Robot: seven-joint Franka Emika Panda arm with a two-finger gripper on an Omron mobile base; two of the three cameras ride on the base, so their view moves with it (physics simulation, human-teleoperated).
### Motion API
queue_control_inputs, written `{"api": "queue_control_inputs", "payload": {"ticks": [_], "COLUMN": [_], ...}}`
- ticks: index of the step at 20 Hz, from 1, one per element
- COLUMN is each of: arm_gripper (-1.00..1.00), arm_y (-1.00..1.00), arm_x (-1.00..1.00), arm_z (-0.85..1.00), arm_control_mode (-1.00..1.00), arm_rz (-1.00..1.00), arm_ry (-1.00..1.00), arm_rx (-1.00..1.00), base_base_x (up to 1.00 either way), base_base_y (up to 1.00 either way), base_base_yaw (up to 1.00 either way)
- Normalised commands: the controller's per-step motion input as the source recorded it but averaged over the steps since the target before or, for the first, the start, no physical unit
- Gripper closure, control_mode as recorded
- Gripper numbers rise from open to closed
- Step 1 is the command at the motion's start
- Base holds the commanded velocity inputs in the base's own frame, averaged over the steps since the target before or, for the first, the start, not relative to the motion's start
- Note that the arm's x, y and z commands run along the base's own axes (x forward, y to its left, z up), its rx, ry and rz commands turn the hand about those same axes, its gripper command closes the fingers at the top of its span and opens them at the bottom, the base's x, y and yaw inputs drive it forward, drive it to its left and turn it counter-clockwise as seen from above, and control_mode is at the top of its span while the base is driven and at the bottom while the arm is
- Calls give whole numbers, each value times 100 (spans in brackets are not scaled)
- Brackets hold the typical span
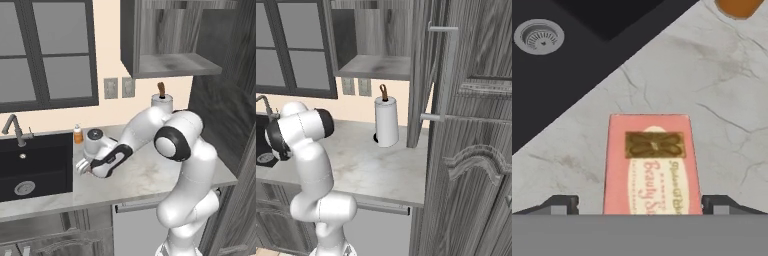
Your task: Locate and retrieve the bar soap and soap dispenser from the cabinet. Place them next to the sink.
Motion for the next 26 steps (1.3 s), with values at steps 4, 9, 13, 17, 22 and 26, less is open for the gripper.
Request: {"api": "queue_control_inputs", "payload": {"ticks": [4, 9, 13, 17, 22, 26], "arm_gripper": [-100, -100, -100, -100, -100, -100], "arm_y": [-4, -23, -20, -27, -42, -59], "arm_x": [0, 0, -10, -35, -28, -14], "arm_z": [75, 72, 37, 8, 26, 40], "arm_control_mode": [-100, -100, -100, -100, -100, -100], "arm_rz": [0, 2, 2, 0, 0, -4], "arm_ry": [12, 5, -1, -7, -4, 0], "arm_rx": [3, 2, -6, -4, -1, 1], "base_base_x": [0, 0, 0, 0, 0, 0], "base_base_y": [0, 0, 0, 0, 0, 0], "base_base_yaw": [0, 0, 0, 0, 0, 0]}}
